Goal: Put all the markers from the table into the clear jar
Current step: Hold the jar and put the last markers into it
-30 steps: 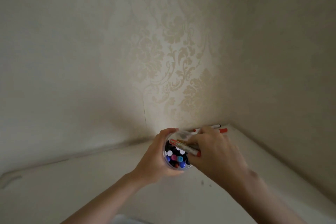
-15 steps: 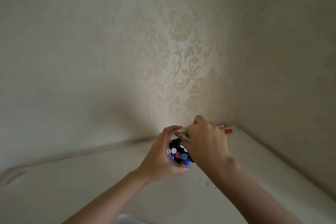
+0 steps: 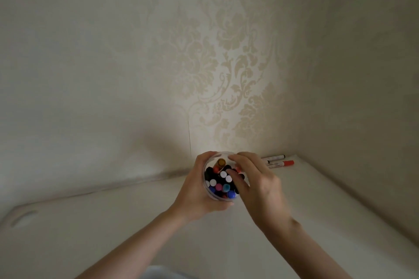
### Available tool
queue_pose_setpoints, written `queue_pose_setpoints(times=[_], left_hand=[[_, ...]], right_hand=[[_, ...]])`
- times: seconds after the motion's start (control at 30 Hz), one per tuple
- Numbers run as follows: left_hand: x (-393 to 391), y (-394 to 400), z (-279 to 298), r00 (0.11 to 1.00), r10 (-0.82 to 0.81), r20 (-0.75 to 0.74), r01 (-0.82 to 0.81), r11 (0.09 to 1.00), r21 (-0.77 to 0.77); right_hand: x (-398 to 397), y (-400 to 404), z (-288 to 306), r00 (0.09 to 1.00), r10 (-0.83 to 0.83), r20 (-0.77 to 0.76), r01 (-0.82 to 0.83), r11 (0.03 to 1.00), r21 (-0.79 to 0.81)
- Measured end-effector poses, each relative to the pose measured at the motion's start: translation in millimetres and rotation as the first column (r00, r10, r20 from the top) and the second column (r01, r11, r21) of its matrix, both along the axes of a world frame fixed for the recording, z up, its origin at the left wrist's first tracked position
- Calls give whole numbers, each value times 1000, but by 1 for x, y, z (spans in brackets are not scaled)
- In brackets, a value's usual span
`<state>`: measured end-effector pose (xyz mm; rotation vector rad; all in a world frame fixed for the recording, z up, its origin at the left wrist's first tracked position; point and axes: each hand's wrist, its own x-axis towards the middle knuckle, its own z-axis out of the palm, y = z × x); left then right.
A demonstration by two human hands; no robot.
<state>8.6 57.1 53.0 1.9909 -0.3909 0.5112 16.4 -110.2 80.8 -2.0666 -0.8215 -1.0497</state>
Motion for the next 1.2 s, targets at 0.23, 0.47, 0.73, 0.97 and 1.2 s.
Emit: queue_pose_setpoints(times=[0.23, 0.47, 0.73, 0.97, 1.2], left_hand=[[-2, -13, -13, 999, -1, -33, 2, 1000, 24], [6, -4, -8, 999, 47, 4, -47, 998, 44], [35, 3, -8, 997, 76, -8, -76, 996, 44], [44, 18, -4, 995, 102, -17, -101, 995, 16], [38, 17, -8, 995, 96, -22, -95, 995, 22]], right_hand=[[-8, 7, -22, 988, 128, -85, -136, 986, -100], [81, -86, -38, 898, -211, -385, 302, 934, 192], [182, -54, -97, 753, -486, -444, 92, 746, -660], [190, -58, -90, 853, -464, -238, 152, 657, -738], [187, -90, -85, 790, -482, -379, -96, 513, -853]])
